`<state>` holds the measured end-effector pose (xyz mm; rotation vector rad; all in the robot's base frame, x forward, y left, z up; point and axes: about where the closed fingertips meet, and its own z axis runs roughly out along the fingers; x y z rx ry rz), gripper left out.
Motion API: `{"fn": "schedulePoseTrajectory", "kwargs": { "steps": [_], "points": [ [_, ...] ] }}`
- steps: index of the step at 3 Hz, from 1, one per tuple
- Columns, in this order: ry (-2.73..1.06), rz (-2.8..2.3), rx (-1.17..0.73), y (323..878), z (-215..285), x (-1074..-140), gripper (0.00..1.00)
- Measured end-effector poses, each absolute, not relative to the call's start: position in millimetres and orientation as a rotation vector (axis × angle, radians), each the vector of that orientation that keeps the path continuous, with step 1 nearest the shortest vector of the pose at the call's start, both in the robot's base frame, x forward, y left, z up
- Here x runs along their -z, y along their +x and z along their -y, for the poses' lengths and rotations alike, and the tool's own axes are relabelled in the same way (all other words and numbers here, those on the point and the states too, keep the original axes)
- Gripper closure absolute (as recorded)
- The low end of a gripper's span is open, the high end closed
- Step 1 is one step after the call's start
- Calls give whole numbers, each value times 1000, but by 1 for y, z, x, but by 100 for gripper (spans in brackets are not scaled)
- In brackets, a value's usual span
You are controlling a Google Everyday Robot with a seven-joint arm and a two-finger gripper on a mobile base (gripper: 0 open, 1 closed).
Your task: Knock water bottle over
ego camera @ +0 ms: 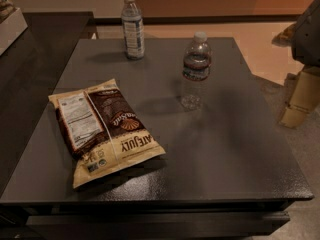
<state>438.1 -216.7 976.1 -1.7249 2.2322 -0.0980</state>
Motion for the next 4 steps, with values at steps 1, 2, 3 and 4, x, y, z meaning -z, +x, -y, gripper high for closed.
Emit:
{"fn": "schedulePoseTrajectory", "kwargs": {
  "steps": [1, 2, 3, 4],
  "points": [
    [-1725, -2232, 98, 438, 217, -976, 0],
    [-1697, -2226, 70, 455, 211, -968, 0],
    [-1613, -2231, 9, 487, 207, -954, 0],
    [-1530, -2215, -79, 516, 197, -944, 0]
  ]
}}
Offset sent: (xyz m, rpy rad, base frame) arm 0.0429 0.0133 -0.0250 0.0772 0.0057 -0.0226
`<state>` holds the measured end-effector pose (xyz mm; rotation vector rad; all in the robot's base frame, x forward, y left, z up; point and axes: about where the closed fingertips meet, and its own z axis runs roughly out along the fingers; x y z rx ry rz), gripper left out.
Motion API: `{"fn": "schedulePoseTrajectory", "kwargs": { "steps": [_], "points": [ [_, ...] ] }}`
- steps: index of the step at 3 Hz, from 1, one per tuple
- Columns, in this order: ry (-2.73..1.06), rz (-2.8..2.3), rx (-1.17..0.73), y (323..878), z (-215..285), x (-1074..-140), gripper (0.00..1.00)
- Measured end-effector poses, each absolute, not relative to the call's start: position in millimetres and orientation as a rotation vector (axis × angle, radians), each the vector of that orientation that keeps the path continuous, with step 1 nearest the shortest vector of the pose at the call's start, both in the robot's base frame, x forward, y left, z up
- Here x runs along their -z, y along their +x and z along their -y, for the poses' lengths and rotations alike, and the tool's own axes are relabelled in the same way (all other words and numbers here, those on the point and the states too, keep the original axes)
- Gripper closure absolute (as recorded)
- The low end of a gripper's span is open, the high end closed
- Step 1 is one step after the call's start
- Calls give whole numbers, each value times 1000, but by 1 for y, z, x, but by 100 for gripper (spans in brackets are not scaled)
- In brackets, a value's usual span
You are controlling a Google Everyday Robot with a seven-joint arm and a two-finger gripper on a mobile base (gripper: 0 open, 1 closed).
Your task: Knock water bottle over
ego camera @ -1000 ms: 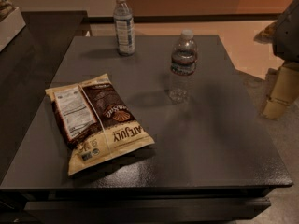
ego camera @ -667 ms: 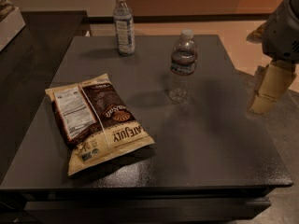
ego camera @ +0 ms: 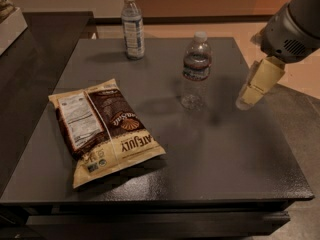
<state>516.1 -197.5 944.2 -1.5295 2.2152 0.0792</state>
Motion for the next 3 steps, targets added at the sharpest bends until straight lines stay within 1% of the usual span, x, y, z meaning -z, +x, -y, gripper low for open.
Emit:
{"fn": "schedulePoseTrajectory", "kwargs": {
  "steps": [1, 3],
  "points": [
    [-1439, -2179, -183, 537, 181, -941, 0],
    [-1306, -2029, -382, 556, 145, -950, 0]
  ]
}}
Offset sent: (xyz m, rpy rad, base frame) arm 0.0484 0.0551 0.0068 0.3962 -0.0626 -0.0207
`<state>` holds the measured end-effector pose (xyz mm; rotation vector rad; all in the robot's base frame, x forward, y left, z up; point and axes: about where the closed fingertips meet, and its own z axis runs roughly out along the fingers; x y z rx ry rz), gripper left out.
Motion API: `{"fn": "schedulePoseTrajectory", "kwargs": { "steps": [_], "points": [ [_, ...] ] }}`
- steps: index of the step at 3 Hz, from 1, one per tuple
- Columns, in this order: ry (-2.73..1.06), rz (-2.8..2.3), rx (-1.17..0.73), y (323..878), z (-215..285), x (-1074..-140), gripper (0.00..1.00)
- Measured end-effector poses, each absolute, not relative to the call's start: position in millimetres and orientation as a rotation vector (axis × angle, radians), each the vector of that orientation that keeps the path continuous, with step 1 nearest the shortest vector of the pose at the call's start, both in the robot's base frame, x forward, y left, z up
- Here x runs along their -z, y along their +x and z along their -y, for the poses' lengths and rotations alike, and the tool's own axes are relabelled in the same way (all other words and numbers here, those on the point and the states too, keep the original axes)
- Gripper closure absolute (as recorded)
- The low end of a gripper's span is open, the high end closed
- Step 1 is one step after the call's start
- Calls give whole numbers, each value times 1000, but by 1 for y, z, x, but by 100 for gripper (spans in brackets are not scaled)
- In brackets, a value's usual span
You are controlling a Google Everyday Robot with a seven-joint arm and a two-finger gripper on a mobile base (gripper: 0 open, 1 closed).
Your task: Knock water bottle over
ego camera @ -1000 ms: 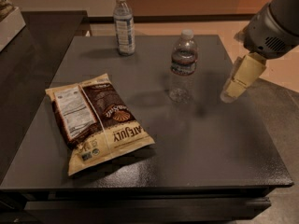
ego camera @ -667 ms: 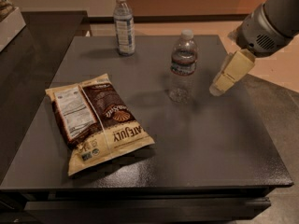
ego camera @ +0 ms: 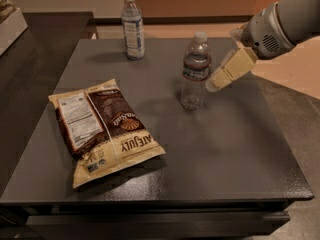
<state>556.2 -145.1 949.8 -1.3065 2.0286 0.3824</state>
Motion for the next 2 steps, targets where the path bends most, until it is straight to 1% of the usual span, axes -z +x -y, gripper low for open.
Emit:
{"fn": "schedulePoseTrajectory", "kwargs": {
  "steps": [2],
  "points": [
    [-1256, -1945, -498, 567, 107, -943, 0]
  ]
}}
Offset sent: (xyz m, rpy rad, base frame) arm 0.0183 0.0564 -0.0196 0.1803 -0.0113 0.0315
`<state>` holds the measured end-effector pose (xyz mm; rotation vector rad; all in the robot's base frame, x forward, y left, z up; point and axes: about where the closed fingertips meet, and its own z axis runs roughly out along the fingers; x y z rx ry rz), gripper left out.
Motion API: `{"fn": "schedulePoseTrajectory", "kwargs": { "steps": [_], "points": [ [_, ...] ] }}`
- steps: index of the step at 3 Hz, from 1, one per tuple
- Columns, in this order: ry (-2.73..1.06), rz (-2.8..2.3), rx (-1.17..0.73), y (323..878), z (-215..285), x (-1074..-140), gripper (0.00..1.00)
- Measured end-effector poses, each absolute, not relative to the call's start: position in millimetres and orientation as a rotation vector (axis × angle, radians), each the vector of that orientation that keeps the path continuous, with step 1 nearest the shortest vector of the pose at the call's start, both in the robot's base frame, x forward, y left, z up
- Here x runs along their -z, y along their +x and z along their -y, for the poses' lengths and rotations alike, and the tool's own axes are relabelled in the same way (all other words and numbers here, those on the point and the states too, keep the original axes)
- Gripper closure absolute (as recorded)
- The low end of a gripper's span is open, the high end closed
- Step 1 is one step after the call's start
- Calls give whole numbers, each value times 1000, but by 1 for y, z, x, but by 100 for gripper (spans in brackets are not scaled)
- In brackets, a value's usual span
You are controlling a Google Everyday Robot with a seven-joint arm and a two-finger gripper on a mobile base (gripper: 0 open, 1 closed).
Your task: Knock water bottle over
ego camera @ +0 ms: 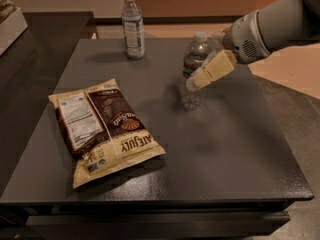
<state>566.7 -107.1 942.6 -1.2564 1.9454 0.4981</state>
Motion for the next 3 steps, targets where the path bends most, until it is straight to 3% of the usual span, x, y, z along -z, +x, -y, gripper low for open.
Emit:
{"fn": "schedulePoseTrajectory", "kwargs": {
  "steps": [1, 3],
  "points": [
    [-1251, -1937, -533, 571, 94, -931, 0],
    [-1234, -1933, -564, 577, 89, -923, 40]
  ]
}}
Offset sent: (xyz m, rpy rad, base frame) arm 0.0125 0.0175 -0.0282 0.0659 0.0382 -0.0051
